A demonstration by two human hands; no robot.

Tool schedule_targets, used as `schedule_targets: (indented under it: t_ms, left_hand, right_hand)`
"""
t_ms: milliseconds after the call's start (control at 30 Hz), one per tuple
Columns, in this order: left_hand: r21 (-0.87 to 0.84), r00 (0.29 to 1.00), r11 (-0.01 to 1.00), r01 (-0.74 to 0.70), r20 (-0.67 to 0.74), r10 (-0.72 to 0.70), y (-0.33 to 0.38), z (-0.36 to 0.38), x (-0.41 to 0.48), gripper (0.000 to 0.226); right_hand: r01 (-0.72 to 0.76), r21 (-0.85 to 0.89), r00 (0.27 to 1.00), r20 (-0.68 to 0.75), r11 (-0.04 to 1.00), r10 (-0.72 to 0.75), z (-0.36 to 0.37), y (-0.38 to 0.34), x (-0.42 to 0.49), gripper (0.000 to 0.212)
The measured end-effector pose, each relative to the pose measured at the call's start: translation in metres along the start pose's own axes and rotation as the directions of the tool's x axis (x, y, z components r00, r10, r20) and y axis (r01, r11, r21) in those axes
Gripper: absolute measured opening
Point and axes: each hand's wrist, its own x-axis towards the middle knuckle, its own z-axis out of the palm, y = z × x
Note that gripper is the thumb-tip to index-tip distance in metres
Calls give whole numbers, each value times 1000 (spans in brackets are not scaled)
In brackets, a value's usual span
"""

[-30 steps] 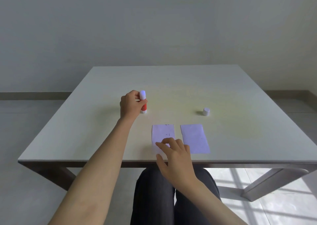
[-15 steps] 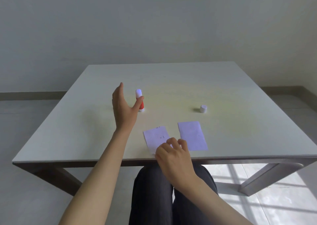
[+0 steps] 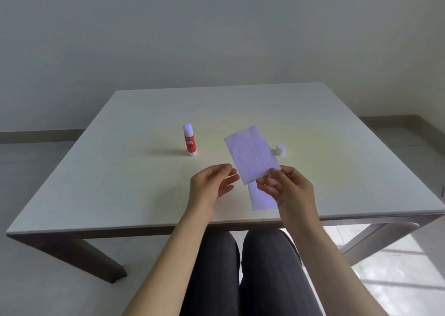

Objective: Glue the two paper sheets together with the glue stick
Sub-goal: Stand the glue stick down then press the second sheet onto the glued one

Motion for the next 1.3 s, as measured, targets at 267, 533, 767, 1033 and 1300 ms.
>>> schedule_targets:
  t_ms: [267,533,767,1033,1300]
  left_hand:
    - [116,999,993,27,29,-31,-3,19,1,6]
    - [380,998,923,-58,25,52,-3,25,7,11]
    - [579,990,805,-129,27,139,-17,21,10,15]
    - [660,978,725,-196,77,195,-23,23,13,15]
    - [688,973,696,-206,72,217,-26,26,13,24]
  right_hand:
    - [-103,-27,994,-44,994,101,-27,10,-3,9]
    - [-32,-542,999,-49,840,7,-48,-4,19,19]
    - [84,-871,989,15,484,-145,-54,9,27,21]
    - [119,-883,979,27,454,-204,-60,13,27,22]
    - [117,-898,978,31,424,-205,-62,16,27,18]
